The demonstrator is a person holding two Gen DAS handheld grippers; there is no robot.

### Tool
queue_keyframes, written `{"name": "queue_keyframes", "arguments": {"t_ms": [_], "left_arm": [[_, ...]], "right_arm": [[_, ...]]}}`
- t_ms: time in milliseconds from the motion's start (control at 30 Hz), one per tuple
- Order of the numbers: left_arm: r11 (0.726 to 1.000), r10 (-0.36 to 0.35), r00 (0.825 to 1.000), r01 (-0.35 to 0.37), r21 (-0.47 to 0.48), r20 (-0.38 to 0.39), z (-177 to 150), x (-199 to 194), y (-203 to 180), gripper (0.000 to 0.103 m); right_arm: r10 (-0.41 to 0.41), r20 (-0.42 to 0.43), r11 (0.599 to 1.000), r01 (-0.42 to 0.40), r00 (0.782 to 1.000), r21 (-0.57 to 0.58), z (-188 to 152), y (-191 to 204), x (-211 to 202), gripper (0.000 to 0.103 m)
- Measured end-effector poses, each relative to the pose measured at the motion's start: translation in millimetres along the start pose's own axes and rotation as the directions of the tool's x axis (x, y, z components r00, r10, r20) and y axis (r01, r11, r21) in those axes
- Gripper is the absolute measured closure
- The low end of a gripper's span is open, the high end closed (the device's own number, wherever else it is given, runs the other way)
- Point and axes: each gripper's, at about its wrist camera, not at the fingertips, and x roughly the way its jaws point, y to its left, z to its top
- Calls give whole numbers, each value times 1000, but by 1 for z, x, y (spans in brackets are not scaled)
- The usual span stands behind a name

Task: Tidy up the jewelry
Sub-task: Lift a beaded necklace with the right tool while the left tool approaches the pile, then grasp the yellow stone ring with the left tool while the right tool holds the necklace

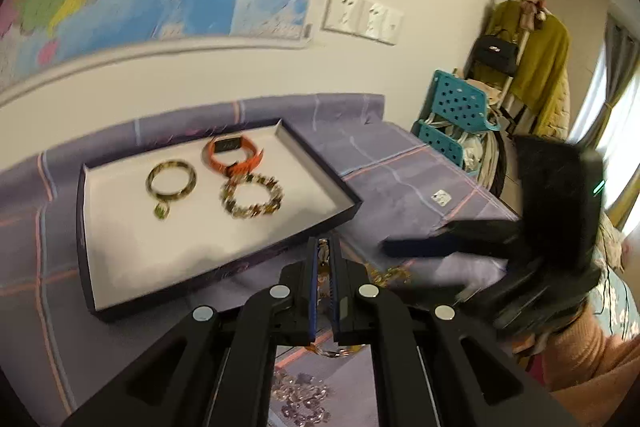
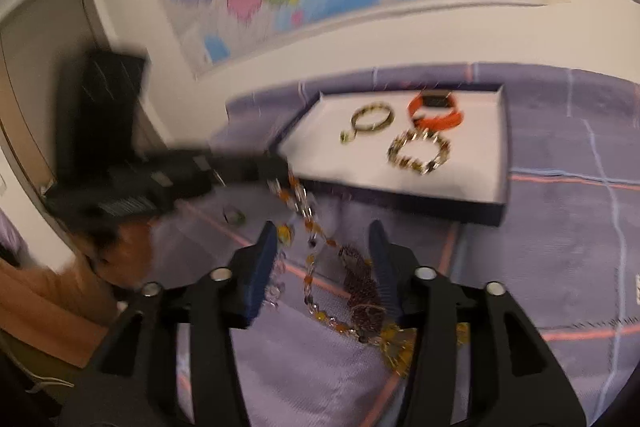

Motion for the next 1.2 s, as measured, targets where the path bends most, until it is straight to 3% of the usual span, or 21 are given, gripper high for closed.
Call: {"name": "queue_keyframes", "arguments": {"t_ms": [133,200,233,300,333,433,567,833,1000,1200], "left_arm": [[999,-44,999,44,26,14,10,-6,-9,99],[997,-66,998,65,33,19,13,-8,-11,99],[997,-73,997,72,34,21,14,-9,-11,99],[995,-96,995,95,34,25,15,-10,-12,99],[995,-94,995,93,34,27,15,-11,-12,99],[996,-92,995,92,16,41,14,-15,-7,97],[995,-91,994,94,-36,63,9,-20,8,85],[999,-52,997,51,-3,-59,-18,9,8,81],[1000,-1,996,3,19,-92,-34,16,8,78],[990,132,988,-135,-40,-75,-50,-9,48,71]], "right_arm": [[5,-29,999,-6,1000,-47,-2,11,24,54],[-18,-20,997,16,1000,-81,1,19,28,60],[-7,-12,997,6,1000,-80,3,20,28,68],[-4,14,997,5,1000,-79,6,21,24,95],[-9,24,997,11,1000,-80,8,22,20,97],[1,88,998,5,996,-64,17,20,-4,97],[-13,178,998,23,984,-57,31,20,-42,97],[-23,281,998,40,959,-57,48,25,-88,97],[-13,306,998,33,952,-60,51,29,-96,97],[25,322,998,-3,946,-69,52,35,-107,97]]}}
